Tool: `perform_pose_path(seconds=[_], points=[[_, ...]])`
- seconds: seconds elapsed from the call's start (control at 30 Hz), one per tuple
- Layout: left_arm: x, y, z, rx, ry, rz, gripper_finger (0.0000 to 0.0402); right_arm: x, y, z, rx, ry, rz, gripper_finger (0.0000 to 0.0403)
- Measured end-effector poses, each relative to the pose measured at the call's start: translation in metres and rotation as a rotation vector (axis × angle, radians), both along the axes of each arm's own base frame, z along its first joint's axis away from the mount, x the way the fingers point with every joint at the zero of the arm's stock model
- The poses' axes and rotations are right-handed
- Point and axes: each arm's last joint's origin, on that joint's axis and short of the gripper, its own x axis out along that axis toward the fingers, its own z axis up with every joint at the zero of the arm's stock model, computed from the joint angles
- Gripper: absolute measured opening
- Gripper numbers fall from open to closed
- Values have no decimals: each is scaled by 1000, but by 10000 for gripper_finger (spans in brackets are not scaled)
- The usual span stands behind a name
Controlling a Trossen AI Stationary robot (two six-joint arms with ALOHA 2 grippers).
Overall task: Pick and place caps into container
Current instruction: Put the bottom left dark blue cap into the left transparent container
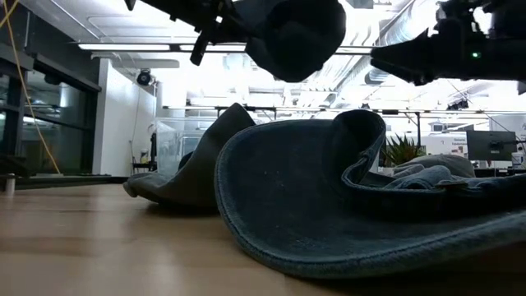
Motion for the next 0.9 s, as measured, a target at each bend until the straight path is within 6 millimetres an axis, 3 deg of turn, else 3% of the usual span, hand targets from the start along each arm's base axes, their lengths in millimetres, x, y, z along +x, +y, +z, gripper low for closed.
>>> perform_pose_path(seconds=[0.37, 0.53, 0.9], points=[[0, -1, 1, 31, 3, -7, 10, 71, -20, 27, -10, 66, -46, 312], [0, -1, 1, 42, 7, -9, 10, 103, -24, 42, -30, 43, 34, 312], [0, -1, 1, 56, 7, -20, 10, 136, -28, 80, -84, -25, 16, 312]])
